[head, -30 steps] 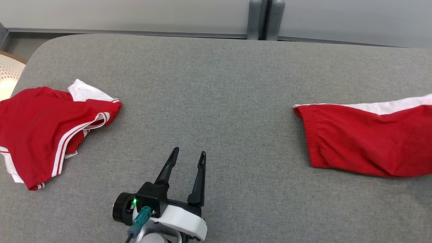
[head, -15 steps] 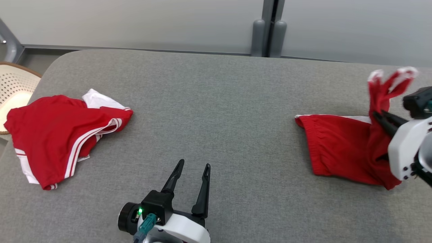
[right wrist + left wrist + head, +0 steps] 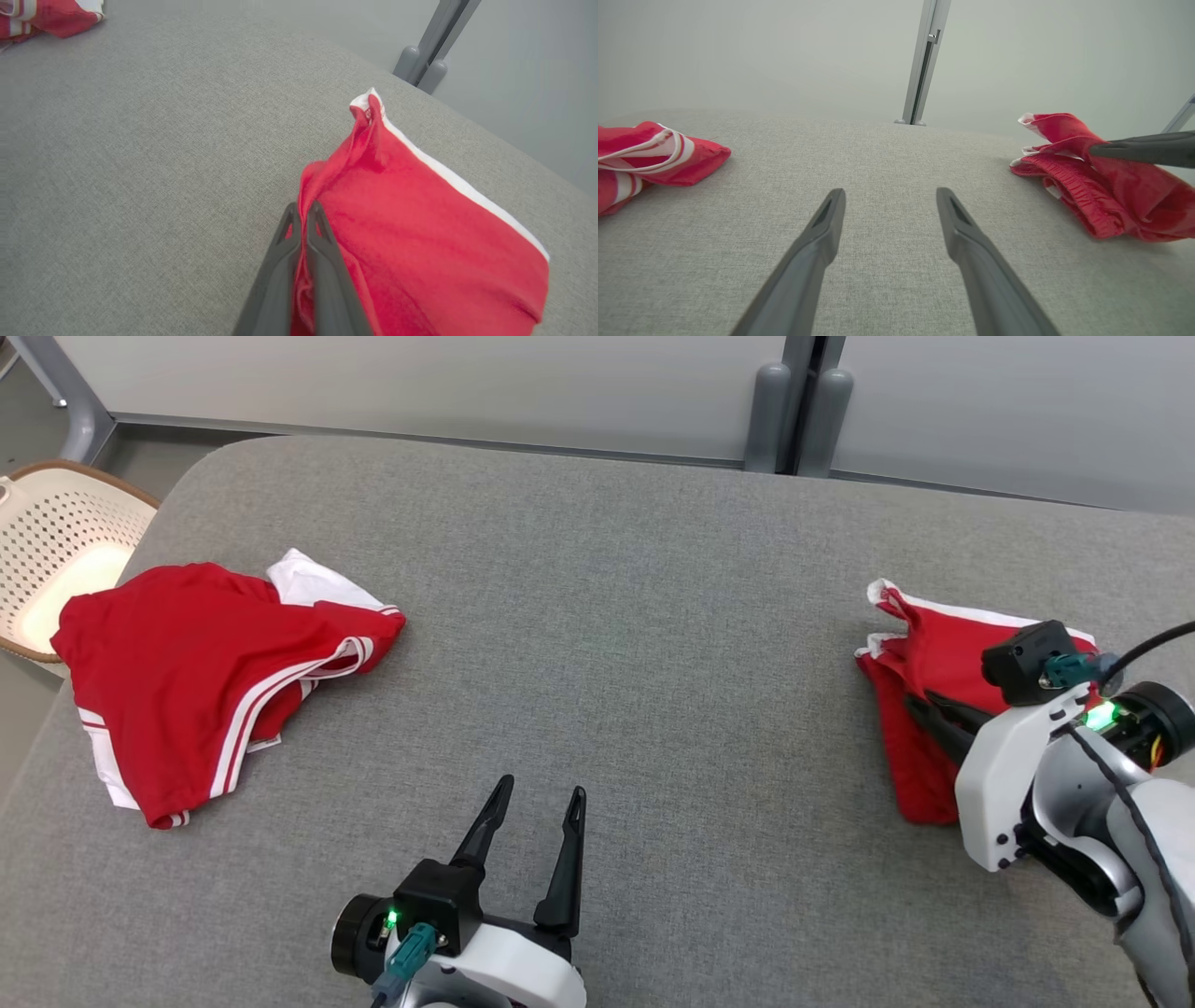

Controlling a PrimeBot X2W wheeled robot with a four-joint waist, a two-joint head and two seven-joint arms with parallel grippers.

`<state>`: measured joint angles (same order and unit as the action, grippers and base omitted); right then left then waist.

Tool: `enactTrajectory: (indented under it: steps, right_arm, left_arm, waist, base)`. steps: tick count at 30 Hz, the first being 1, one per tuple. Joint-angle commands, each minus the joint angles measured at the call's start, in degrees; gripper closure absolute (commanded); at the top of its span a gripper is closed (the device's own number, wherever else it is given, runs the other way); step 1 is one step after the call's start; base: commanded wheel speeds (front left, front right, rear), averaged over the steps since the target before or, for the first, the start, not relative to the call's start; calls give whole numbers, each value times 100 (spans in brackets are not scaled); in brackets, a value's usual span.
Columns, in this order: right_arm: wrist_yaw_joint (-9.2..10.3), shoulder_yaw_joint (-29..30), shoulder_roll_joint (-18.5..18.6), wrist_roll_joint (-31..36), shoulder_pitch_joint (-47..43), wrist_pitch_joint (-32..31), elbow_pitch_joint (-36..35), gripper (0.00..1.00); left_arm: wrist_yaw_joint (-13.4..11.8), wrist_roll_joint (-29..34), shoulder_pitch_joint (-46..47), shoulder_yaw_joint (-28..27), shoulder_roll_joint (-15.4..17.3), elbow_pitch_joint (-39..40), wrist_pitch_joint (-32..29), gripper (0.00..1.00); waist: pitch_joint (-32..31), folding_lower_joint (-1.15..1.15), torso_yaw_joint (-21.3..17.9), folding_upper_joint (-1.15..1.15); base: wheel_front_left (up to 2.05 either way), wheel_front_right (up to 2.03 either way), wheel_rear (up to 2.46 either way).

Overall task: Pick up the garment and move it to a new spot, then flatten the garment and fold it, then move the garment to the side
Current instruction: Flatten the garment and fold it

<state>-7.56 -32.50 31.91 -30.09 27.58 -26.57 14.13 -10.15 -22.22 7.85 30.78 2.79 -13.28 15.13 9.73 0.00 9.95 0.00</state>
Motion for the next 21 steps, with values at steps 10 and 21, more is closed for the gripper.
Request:
enactTrajectory:
  steps: [10,21]
  right_arm:
    - [14,420,-209,29,-514,1613,-277,0]
    - [14,2194,-966,1131,-1966,4076,199,0]
  left_arm:
    - [-35,-15,-21,-132,22,-18,2,0]
    - [42,308,-701,-838,22,608,2,0]
  waist:
    - [-217,0,-292,0]
    - [-749,0,-889,0]
  base:
    - [0,0,0]
    - [0,0,0]
